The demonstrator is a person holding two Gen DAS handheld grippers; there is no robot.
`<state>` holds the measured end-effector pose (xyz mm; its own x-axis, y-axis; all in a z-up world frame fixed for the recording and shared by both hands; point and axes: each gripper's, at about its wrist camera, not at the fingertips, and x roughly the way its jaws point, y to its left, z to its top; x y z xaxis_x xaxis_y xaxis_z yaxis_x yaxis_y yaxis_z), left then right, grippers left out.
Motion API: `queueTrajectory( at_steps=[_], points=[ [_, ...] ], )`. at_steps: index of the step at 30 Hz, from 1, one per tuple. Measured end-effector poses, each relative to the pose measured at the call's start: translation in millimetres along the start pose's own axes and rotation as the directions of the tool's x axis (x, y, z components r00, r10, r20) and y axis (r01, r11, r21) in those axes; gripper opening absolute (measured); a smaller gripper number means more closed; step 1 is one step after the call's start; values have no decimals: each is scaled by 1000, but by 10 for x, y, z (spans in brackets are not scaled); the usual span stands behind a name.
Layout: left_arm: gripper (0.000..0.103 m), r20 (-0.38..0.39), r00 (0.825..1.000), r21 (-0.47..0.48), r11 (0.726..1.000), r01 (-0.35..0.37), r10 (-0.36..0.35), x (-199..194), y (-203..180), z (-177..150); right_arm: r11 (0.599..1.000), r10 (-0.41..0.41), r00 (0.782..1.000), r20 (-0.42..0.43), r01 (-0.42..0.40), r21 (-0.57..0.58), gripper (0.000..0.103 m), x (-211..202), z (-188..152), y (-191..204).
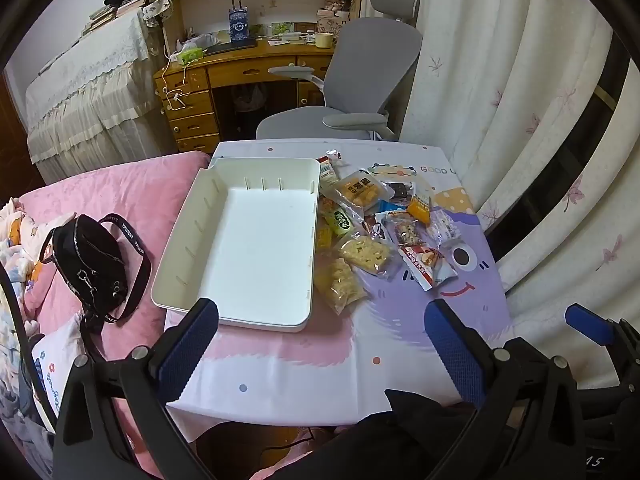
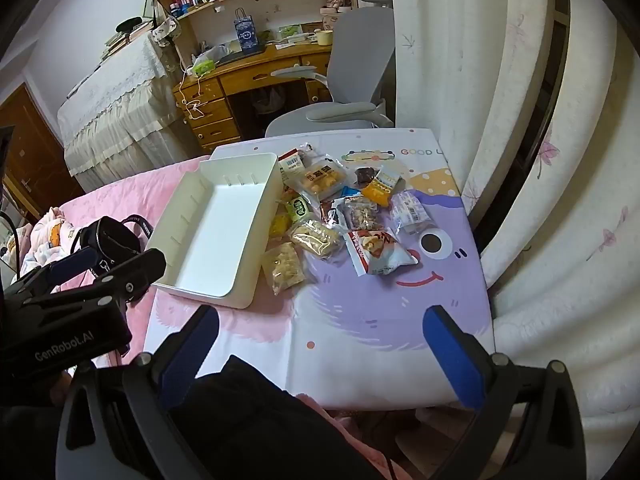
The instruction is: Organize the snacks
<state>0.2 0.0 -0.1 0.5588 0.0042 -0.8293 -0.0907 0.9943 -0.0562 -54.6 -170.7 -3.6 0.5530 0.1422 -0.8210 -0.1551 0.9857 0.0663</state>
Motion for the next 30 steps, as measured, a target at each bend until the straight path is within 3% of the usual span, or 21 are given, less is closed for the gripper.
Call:
queueTrajectory(
  at_steps=[30],
  points=[
    [102, 15, 1000, 3, 1000, -2, 2, -54, 12, 69, 1000, 14, 1000, 0, -14, 9, 102, -4, 25, -59]
  ],
)
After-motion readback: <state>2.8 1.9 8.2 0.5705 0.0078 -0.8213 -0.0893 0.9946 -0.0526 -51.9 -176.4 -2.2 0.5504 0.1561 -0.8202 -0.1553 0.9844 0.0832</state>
